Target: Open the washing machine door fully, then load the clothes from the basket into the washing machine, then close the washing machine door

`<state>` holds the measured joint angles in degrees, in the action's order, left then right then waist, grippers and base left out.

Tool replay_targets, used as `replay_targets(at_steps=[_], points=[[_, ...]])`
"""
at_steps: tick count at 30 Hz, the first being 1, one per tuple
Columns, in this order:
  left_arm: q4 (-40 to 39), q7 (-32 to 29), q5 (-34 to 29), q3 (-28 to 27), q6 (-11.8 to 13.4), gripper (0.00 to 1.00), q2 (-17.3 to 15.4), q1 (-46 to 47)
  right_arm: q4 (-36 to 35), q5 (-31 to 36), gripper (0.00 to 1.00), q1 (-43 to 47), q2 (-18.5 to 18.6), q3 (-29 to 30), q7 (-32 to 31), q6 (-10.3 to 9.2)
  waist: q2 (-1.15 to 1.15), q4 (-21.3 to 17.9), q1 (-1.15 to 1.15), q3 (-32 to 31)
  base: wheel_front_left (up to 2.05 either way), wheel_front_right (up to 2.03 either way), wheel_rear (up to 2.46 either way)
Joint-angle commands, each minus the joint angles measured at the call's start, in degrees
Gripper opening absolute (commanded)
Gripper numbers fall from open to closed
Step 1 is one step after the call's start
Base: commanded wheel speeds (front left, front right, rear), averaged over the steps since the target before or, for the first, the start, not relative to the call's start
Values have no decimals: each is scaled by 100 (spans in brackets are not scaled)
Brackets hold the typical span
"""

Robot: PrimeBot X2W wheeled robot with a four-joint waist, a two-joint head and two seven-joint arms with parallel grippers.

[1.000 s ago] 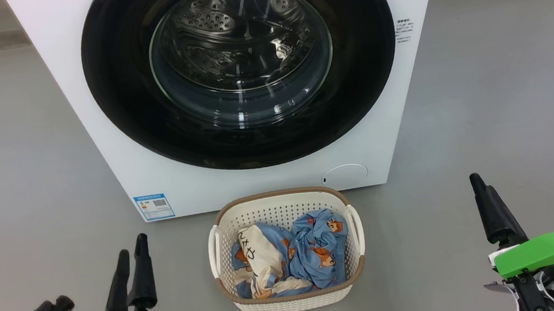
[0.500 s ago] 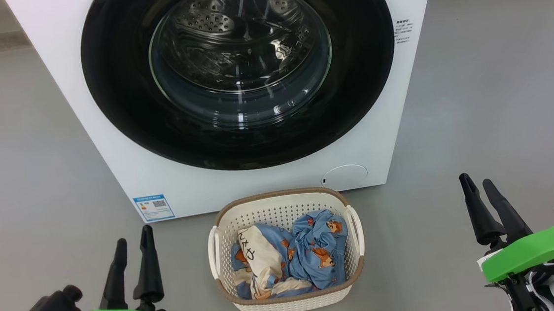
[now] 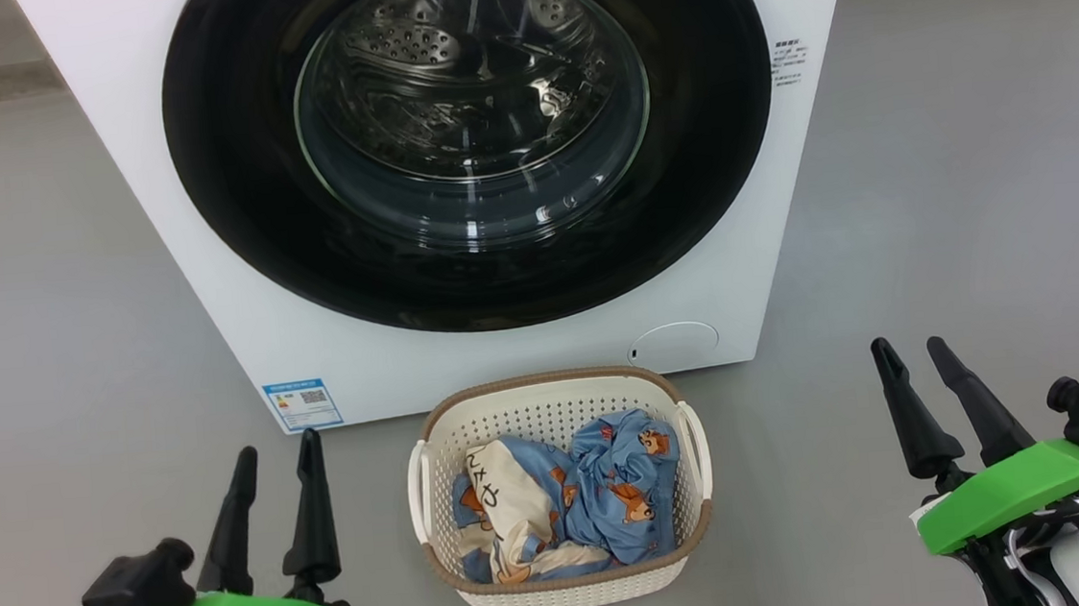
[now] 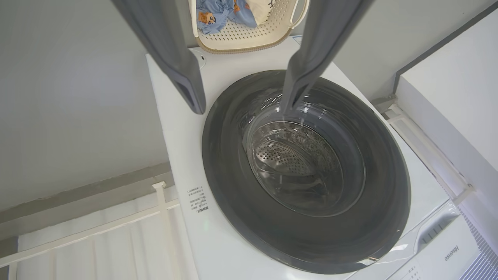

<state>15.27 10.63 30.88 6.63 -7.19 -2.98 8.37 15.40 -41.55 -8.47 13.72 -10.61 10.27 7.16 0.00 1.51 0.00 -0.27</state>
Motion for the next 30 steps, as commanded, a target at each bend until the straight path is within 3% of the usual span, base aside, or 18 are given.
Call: replay_targets(at_steps=[1,16,22,30], points=[[-94,77,-198,-112,-22,100,-88,287,-132,178,100,-267,148,-112,110,28,0,3,0,-1,0,0,0],[226,330,-876,-163,-27,100,-40,403,-56,971,100,-415,320,-356,365,32,0,-7,0,-37,0,0,0],[370,431,-1257,-198,86,100,-48,452,-31,1293,100,-456,378,-392,467,33,0,-15,0,-58,0,0,0],[451,437,-1380,-250,108,100,-80,444,42,1345,100,-432,361,-305,473,33,0,-28,0,-79,0,0,0]])
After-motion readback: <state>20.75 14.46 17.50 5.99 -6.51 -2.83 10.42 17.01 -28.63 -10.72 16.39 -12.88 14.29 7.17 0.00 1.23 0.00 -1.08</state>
